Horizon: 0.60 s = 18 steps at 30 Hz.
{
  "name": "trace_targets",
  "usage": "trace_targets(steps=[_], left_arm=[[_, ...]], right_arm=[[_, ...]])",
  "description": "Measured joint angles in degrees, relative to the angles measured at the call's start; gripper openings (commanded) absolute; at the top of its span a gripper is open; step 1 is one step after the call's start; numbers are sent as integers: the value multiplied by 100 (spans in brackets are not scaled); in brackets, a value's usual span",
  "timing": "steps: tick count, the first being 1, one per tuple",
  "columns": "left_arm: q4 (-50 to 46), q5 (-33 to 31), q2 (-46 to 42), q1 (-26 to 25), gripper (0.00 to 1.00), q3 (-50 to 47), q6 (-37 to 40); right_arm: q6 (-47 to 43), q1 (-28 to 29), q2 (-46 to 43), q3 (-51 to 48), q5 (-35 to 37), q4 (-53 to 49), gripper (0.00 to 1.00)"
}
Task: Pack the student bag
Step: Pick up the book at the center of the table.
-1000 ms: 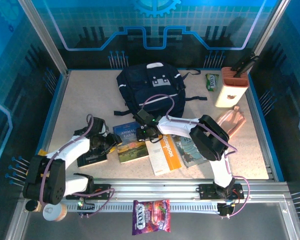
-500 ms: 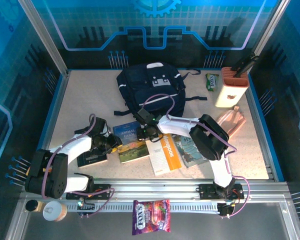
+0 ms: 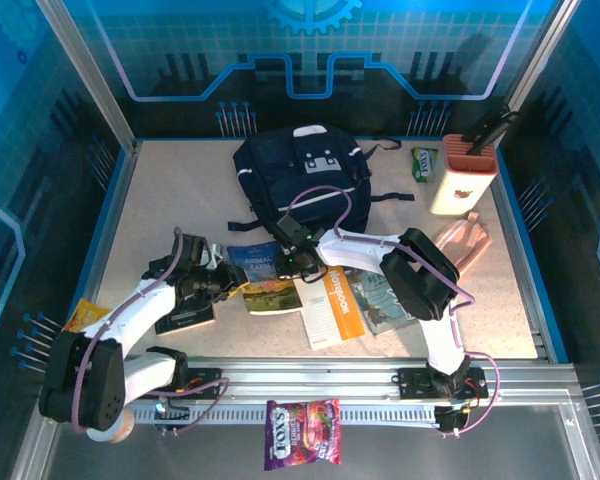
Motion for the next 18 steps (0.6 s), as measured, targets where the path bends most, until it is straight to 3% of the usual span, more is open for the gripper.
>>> trace_targets(steps=[7, 11, 18], left_arm=[[544, 160, 551, -7, 24, -122, -372], [658, 175, 647, -11, 14, -122, -444], [533, 24, 472, -50, 0, -101, -494]], right_arm=[[42, 0, 0, -22, -22, 52, 29], [70, 0, -2, -37, -20, 79, 33], [79, 2, -157, -85, 20, 37, 58]])
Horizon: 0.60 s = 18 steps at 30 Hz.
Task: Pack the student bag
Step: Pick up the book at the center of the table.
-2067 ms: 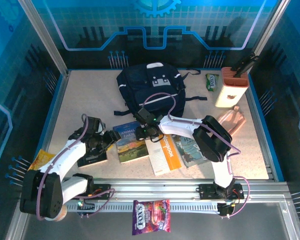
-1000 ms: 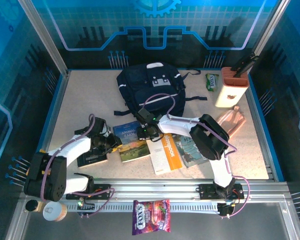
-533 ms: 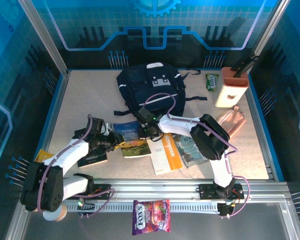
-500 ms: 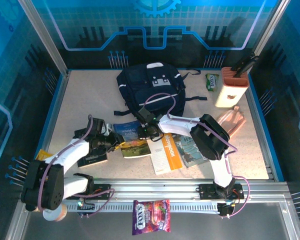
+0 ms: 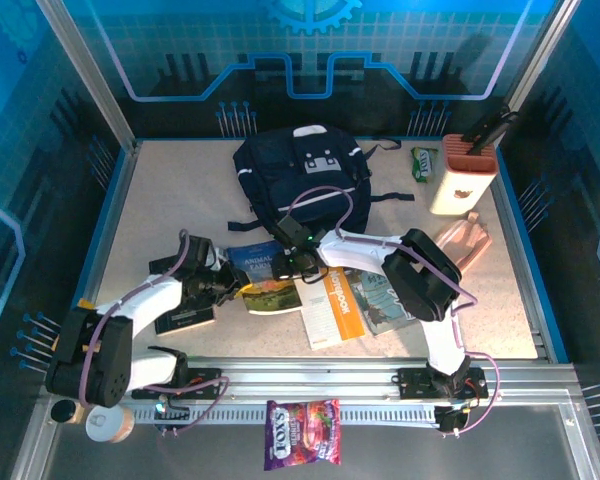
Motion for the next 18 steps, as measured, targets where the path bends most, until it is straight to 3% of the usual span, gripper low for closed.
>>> trace_targets(steps=[5, 10, 14, 18], left_arm=[[-776, -455, -813, -15, 0, 317, 131], [-1482, -970, -1668, -15, 0, 776, 111], [-1187, -1032, -2039, -20, 0, 898, -321], [-717, -1084, -1766, -114, 0, 1300, -699]], right_arm=[[-116, 0, -525, -74, 2, -37, 77], [-363, -7, -1628, -575, 114, 339, 89], [-369, -166, -2247, -994, 195, 688, 83], [-17, -726, -2756, -1596, -127, 1248, 86]])
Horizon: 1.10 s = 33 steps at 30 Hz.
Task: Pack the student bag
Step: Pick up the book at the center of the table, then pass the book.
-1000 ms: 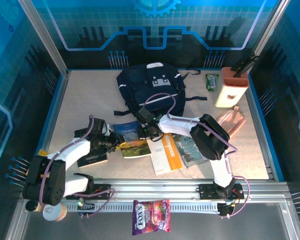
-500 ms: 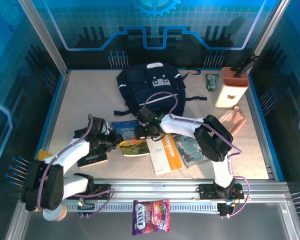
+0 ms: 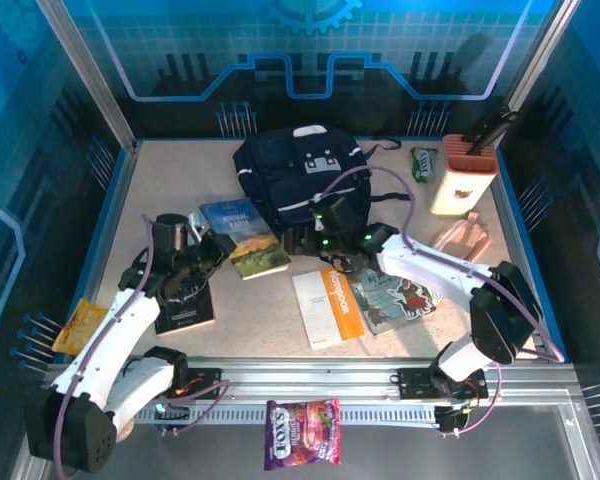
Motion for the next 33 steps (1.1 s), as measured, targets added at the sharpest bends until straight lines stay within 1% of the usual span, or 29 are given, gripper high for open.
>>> trace_targets(steps=[4, 9, 12, 16, 21, 27, 33], left_arm=[[835, -59, 518, -203, 0, 361, -380], [1755, -199, 1268, -487, 0, 645, -815], [2277, -317, 1676, -616, 0, 758, -1113], [2865, -466, 2094, -743, 0, 887, -1436], [3362, -529, 2446, -844, 0, 1084, -1749], [3720, -527, 2636, -868, 0, 1102, -2015], [3783, -527, 2682, -876, 0, 1104, -2157]], right_arm=[[623, -651, -437, -706, -710, 940, 92], [1683, -1019, -741, -1318, -1394, 2208, 95], [2457, -1117, -778, -1639, -1521, 2981, 95], [3394, -1134, -697, -1779, -1521, 3689, 95], [4210, -1104, -295, -1746, -1526, 4548, 94], [4758, -994, 337, -1491, -1534, 5176, 83], [5036, -918, 575, -1419, -1416, 5775, 64]])
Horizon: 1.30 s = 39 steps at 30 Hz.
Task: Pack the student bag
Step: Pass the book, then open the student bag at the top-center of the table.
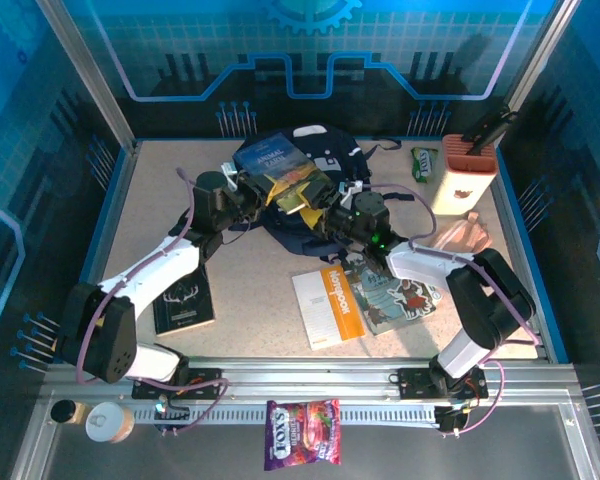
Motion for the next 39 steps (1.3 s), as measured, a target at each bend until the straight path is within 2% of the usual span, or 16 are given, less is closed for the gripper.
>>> trace_targets(steps=[5, 11, 13, 15, 17, 18, 22, 26, 32, 39], left_arm=[[-4, 0, 7, 0, 0, 11, -17], [-133, -11, 59, 0, 0, 70, 9], [-271, -44, 59, 0, 11, 101, 39], [-387, -70, 57, 0, 31, 151, 184], [-542, -92, 57, -7, 51, 227, 334], [-634, -107, 57, -9, 57, 267, 470], [-1080, -153, 55, -11, 73, 435, 970], [-1670, -243, 57, -13, 85, 708, 1749], [-2468, -299, 404, -216, 90, 1497, 3230], [-3311, -404, 1567, -787, 91, 2483, 5117]], right_arm=[[125, 0, 116, 13, 103, 313, 46], [146, 4, 236, 20, 243, 520, 19], [144, 4, 240, 20, 280, 592, 12], [57, 4, 238, 20, 304, 634, 8], [-44, 4, 229, 17, 332, 592, 5], [-114, -4, 199, 15, 367, 501, 4], [-516, -85, -83, -111, 490, -74, 3], [-1093, -326, -734, -323, 599, -929, 3], [-2114, -852, -2109, -527, 1097, -2505, 3], [-2887, -1510, -3322, -601, 1408, -4096, 3]])
